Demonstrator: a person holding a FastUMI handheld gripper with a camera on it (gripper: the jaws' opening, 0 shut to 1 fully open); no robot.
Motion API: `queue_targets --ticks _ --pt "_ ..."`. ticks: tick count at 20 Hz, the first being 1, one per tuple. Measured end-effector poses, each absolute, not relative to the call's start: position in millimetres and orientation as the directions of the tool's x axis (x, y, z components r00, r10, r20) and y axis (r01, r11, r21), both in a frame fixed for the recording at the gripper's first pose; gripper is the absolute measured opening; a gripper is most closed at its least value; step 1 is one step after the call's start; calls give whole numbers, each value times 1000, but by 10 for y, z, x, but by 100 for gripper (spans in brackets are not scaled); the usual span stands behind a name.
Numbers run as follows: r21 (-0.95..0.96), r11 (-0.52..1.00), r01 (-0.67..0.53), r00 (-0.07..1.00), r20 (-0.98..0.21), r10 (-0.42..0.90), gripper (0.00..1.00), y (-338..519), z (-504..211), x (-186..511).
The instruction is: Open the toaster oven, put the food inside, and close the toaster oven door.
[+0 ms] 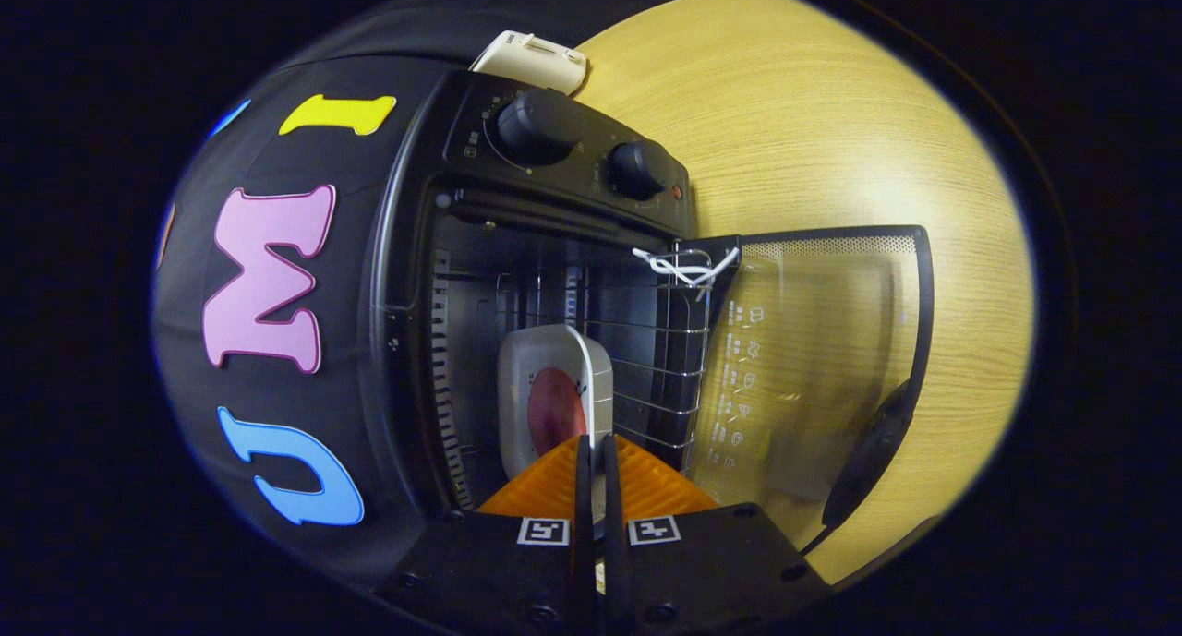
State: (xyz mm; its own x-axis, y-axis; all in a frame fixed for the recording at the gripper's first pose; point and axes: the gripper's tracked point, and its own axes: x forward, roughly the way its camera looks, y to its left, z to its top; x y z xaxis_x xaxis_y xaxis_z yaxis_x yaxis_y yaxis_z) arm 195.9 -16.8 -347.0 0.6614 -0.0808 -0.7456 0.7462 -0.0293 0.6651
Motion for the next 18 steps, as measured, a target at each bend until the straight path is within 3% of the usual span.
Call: queue_targets --ticks 3,4,6,9,10,11,15,18 --pt "655 -42 754 650 -754 -96 9 -180 -3529 1963" --pt "664 -57 746 658 -747 -91 18 -182 -3460 1967" --pt "660 -59 749 655 -751 -85 63 -181 -3444 1996" --pt "656 13 754 654 -750 -96 77 -174 -3382 1850" --pt "658 55 751 660 -746 -92 92 -162 -3326 1755" --pt "666 92 741 672 -736 -79 98 -162 -3282 1676" --pt "686 358 634 736 -677 -6 99 -145 -2969 1179" --pt "617 667 418 799 -599 54 99 -88 -2795 791"
